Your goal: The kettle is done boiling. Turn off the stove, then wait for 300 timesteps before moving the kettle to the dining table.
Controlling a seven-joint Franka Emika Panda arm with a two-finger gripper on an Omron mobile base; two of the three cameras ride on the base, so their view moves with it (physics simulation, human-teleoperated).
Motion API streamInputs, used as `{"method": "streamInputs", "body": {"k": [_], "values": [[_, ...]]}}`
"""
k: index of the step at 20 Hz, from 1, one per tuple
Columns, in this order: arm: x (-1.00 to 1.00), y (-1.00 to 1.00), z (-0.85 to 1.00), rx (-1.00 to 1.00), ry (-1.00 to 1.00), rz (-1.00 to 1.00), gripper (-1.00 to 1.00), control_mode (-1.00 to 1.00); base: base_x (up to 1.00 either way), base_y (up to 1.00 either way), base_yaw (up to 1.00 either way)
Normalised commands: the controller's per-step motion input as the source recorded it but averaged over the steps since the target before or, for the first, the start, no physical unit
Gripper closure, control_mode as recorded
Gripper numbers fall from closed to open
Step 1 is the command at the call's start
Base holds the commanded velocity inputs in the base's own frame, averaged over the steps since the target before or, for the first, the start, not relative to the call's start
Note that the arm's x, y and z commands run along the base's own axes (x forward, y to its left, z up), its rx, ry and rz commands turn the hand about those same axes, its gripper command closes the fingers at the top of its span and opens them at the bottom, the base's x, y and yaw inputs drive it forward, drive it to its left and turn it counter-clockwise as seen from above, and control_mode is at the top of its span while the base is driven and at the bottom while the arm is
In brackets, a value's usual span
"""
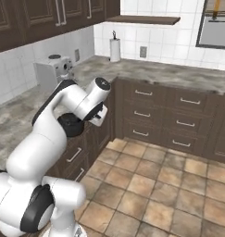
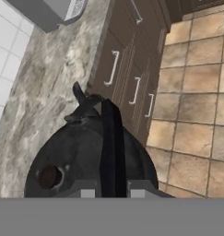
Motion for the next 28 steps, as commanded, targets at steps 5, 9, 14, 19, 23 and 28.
{"method": "streamInputs", "body": {"k": [5,9,14,19,23,28], "values": [[0.0,0.0,0.0,0.0,0.0,0.0,1.0,1.0,0.53,-0.37,-0.28],[0.0,0.0,0.0,0.0,0.0,0.0,1.0,1.0,0.41,-0.37,-0.32],[0.0,0.0,0.0,0.0,0.0,0.0,1.0,1.0,0.32,-0.31,-0.35],[0.0,0.0,0.0,0.0,0.0,0.0,1.0,1.0,0.25,-0.22,-0.37],[0.0,0.0,0.0,0.0,0.0,0.0,1.0,1.0,0.25,-0.11,-0.4],[0.0,0.0,0.0,0.0,0.0,0.0,1.0,1.0,0.3,-0.07,-0.41]]}}
